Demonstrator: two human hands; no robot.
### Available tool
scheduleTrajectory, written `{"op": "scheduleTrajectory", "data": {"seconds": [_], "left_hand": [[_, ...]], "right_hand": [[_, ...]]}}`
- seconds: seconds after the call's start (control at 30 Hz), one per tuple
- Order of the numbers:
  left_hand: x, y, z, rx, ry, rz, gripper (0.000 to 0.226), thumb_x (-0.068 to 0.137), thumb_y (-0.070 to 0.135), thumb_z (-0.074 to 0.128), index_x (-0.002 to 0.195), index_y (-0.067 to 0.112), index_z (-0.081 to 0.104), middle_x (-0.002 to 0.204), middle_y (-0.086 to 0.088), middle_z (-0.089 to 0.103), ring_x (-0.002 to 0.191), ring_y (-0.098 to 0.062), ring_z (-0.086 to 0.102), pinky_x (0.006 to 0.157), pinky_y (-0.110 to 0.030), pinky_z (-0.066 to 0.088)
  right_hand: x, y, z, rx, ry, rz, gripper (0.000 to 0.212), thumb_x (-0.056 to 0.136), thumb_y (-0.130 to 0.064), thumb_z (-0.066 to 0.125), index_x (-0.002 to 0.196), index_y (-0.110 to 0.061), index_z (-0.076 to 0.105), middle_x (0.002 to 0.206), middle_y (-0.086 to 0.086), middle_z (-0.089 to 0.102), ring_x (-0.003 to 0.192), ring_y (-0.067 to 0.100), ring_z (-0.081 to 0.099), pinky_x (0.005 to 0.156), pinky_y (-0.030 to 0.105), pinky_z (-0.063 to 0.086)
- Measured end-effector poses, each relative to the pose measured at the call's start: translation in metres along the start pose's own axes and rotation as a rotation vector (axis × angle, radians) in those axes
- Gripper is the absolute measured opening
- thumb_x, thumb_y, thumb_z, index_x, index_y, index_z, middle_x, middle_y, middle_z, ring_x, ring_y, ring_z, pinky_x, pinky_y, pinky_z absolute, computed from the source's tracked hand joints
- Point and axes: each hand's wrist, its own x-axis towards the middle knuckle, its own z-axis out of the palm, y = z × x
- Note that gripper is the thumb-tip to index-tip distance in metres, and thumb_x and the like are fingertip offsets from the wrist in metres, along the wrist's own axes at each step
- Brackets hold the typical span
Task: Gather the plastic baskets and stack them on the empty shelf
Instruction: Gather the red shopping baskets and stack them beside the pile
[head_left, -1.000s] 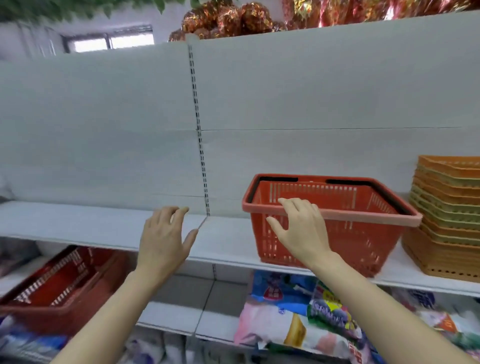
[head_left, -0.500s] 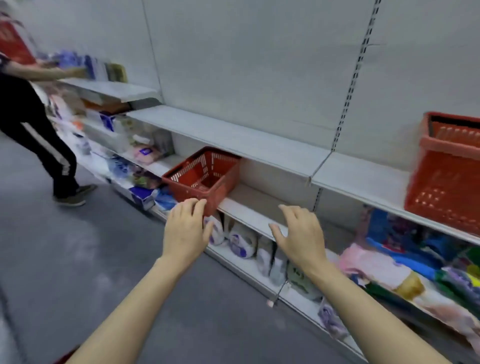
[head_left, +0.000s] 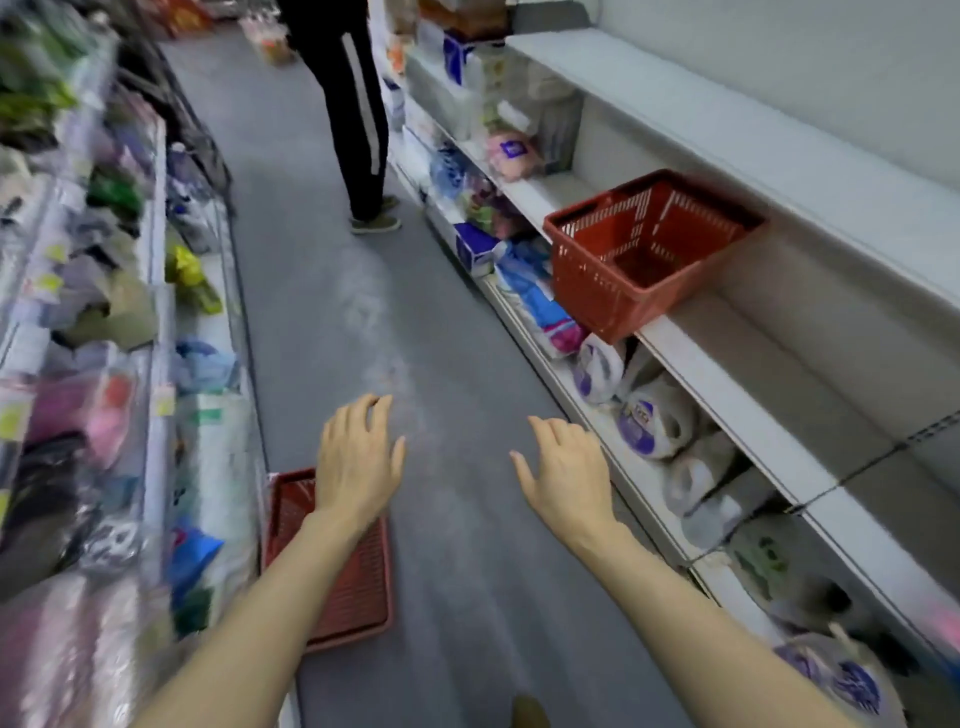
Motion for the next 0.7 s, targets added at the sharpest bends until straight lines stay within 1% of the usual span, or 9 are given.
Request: {"op": "scheduleTrajectory", "data": {"seconds": [0.2, 0.33, 0.43, 0.53, 0.63, 0.7], "left_hand": [[-0.04, -0.063, 0.041, 0.024, -0.012, -0.293, 0.054, 0.079, 0.021, 0.075, 0.128, 0.003, 0.06, 0.122, -0.019, 0.061, 0.108, -0.04, 0.057, 0.092, -0.05, 0.047], [-0.068, -0.095, 0.063, 0.035, -0.055, -0.445, 0.057, 0.077, 0.021, 0.075, 0.128, 0.003, 0.059, 0.122, -0.018, 0.06, 0.107, -0.039, 0.056, 0.091, -0.05, 0.048], [-0.082, -0.114, 0.081, 0.037, -0.08, -0.534, 0.057, 0.074, 0.019, 0.078, 0.125, 0.003, 0.061, 0.119, -0.018, 0.061, 0.104, -0.039, 0.058, 0.09, -0.051, 0.048], [-0.095, -0.135, 0.109, 0.047, -0.107, -0.601, 0.058, 0.072, 0.017, 0.08, 0.125, 0.001, 0.061, 0.119, -0.02, 0.062, 0.105, -0.04, 0.058, 0.091, -0.051, 0.049], [-0.105, -0.156, 0.144, 0.052, -0.14, -0.673, 0.061, 0.071, 0.017, 0.08, 0.126, 0.001, 0.061, 0.12, -0.02, 0.062, 0.11, -0.041, 0.058, 0.095, -0.051, 0.048], [-0.112, -0.168, 0.171, 0.036, -0.178, -0.72, 0.063, 0.07, 0.017, 0.081, 0.127, 0.0, 0.061, 0.12, -0.021, 0.062, 0.109, -0.041, 0.059, 0.092, -0.051, 0.049]], "right_hand": [[0.03, -0.039, 0.074, 0.09, -0.106, -0.174, 0.041, 0.074, -0.028, 0.078, 0.104, -0.004, 0.065, 0.085, 0.01, 0.065, 0.075, 0.033, 0.061, 0.068, 0.041, 0.05], [0.045, -0.068, 0.121, 0.112, -0.181, -0.273, 0.045, 0.073, -0.028, 0.079, 0.108, -0.002, 0.066, 0.085, 0.01, 0.066, 0.074, 0.032, 0.061, 0.069, 0.042, 0.051], [0.057, -0.09, 0.16, 0.122, -0.223, -0.332, 0.046, 0.069, -0.024, 0.082, 0.106, -0.001, 0.067, 0.083, 0.011, 0.066, 0.071, 0.032, 0.061, 0.068, 0.04, 0.051], [0.069, -0.109, 0.202, 0.114, -0.273, -0.378, 0.046, 0.069, -0.025, 0.081, 0.107, -0.001, 0.067, 0.084, 0.011, 0.067, 0.073, 0.032, 0.063, 0.071, 0.042, 0.052], [0.081, -0.124, 0.244, 0.118, -0.318, -0.43, 0.038, 0.074, -0.027, 0.078, 0.102, -0.003, 0.067, 0.08, 0.01, 0.066, 0.071, 0.032, 0.062, 0.067, 0.041, 0.052], [0.09, -0.133, 0.274, 0.114, -0.345, -0.452, 0.035, 0.074, -0.027, 0.078, 0.098, -0.004, 0.066, 0.079, 0.009, 0.065, 0.07, 0.031, 0.062, 0.066, 0.041, 0.051]]}}
